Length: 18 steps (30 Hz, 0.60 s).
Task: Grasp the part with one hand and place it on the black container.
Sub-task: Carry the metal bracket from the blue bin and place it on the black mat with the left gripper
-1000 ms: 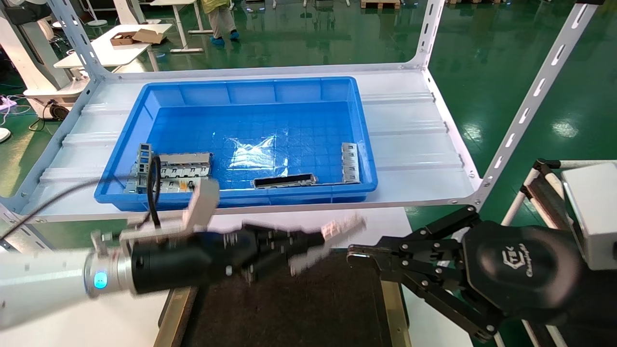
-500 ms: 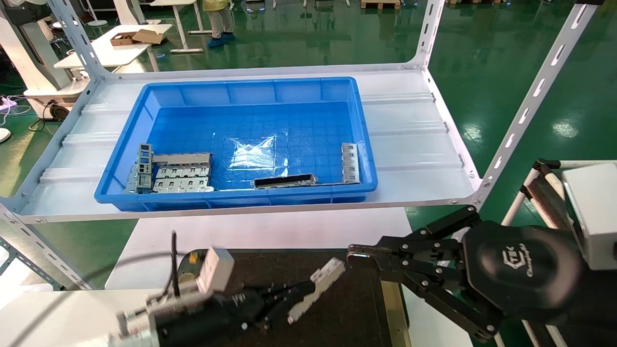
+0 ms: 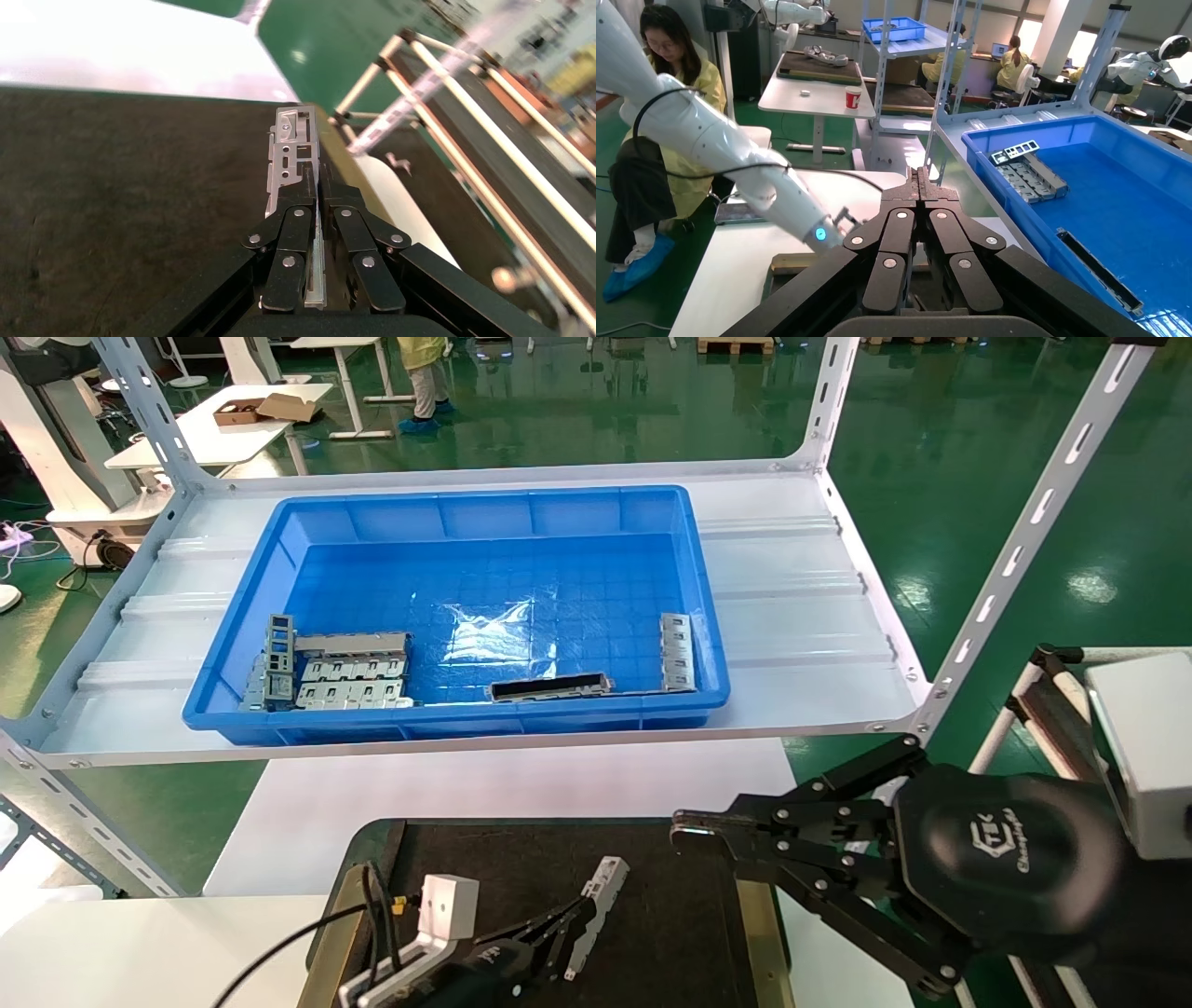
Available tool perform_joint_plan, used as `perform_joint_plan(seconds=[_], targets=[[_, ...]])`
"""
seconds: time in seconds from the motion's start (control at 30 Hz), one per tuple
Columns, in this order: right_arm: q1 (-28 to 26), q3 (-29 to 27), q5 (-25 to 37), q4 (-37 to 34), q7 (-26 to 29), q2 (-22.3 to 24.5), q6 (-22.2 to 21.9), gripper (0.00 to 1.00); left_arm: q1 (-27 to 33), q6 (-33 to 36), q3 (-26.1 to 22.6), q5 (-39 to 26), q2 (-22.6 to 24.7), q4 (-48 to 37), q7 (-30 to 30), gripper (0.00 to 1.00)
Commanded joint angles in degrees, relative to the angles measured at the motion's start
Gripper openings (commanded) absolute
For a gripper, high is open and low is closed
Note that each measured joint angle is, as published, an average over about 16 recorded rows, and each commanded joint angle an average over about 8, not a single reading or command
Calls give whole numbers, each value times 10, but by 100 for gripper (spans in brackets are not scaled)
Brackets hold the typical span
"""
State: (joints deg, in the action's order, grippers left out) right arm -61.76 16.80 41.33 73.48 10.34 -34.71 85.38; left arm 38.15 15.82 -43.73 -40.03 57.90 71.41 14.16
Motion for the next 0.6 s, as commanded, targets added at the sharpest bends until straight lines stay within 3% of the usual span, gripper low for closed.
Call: perform_joint_plan(seconds=[0.03, 0.33, 0.6], targets=[[0, 0, 0, 0, 0, 0, 0, 0, -4, -36, -4, -2, 19, -2, 5, 0], [0, 0, 0, 0, 0, 0, 0, 0, 4, -135, -17, 2, 82, -41, 19, 0], [0, 1, 0, 0, 0, 0, 0, 0, 23, -179, -18, 8, 122, -80, 25, 0]])
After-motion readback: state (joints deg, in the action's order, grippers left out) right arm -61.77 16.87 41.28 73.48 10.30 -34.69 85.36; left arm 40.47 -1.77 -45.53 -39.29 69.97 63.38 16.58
